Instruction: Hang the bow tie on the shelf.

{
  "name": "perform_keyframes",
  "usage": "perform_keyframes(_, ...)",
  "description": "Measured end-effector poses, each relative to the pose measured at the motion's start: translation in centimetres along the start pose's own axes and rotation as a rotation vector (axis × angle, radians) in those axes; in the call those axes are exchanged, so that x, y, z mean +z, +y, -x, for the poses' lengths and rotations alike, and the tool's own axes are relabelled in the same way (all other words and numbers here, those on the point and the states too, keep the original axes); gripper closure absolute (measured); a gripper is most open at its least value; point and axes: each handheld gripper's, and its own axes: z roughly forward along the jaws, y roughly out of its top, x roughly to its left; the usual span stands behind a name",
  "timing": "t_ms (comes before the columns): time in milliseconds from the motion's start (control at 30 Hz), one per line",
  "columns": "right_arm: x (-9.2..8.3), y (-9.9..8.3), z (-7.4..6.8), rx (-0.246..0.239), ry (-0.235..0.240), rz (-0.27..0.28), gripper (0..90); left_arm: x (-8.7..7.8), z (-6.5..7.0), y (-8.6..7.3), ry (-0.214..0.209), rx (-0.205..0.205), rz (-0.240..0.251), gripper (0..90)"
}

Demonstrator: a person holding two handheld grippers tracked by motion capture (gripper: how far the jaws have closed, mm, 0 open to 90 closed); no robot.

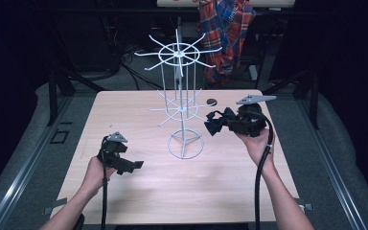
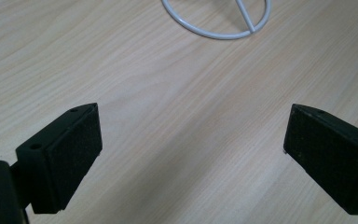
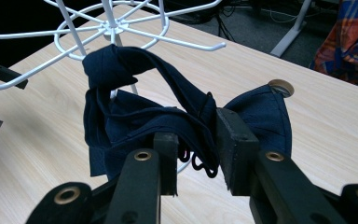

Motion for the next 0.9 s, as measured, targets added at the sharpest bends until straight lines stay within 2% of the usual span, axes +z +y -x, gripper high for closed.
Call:
perform_keyframes(333, 1.6, -0.1, -0.7, -0.006, -0.009, -0.038, 70.8, 0.0, 0.0, 0.0, 0.000, 0.001, 0.000, 4.3)
perform_keyframes(400, 2.2, -0.3, -0.8, -0.014, -0.012, -0.062, 70.8, 0.0, 0.1, 0.0, 0.010, 0.000, 0.005, 4.3)
perform_keyframes(500, 2.5, -0.4, -0.8, -0.019, -0.013, -0.076, 70.8, 0.0, 0.0, 0.0, 0.000, 0.001, -0.001, 4.3)
perform_keyframes(900, 4.1, -0.9, -1.6, -0.045, 0.003, -0.116, 70.4, 0.0, 0.0, 0.0, 0.009, 0.000, 0.002, 4.4)
